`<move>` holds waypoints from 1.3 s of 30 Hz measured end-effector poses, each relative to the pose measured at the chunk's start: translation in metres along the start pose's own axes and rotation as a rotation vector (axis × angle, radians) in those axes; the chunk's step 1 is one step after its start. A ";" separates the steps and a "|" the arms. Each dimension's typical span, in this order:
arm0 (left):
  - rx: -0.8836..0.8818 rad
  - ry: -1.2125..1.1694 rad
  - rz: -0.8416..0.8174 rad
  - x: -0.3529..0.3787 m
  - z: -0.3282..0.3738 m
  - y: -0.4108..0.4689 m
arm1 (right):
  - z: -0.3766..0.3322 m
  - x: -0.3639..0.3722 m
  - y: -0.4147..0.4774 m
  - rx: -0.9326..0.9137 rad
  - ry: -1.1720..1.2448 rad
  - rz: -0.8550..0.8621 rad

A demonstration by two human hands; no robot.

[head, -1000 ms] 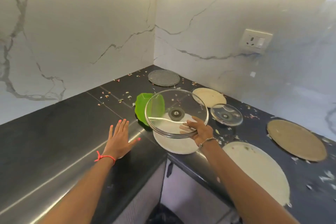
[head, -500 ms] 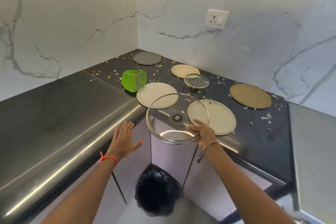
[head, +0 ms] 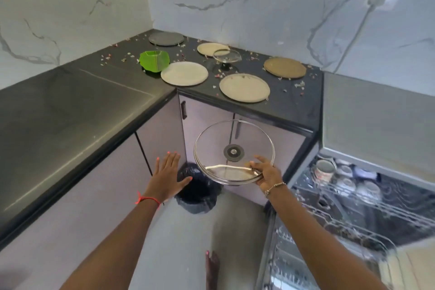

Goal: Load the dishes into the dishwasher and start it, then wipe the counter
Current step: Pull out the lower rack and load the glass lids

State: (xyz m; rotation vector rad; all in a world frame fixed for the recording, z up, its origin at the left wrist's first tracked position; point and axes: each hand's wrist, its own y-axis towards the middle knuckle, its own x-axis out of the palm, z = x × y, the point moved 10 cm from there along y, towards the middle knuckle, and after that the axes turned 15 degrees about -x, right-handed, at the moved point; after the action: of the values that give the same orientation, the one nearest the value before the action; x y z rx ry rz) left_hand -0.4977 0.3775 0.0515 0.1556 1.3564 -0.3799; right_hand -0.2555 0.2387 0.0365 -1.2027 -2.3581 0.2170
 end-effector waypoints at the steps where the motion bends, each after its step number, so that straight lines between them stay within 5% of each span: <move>1: 0.005 -0.001 -0.004 0.005 0.001 -0.016 | 0.006 -0.017 -0.012 -0.001 -0.015 0.025; 17: 0.171 -0.023 -0.197 0.106 0.065 -0.178 | 0.074 -0.225 -0.143 0.089 0.021 0.262; 39: 0.345 0.091 -0.407 0.283 0.308 -0.326 | 0.061 -0.558 -0.181 0.252 0.035 0.420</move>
State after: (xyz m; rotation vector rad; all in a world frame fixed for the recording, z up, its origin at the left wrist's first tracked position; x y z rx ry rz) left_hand -0.2838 -0.0756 -0.1216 0.1836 1.4024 -0.9603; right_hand -0.1374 -0.3091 -0.1463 -1.5422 -1.9521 0.6069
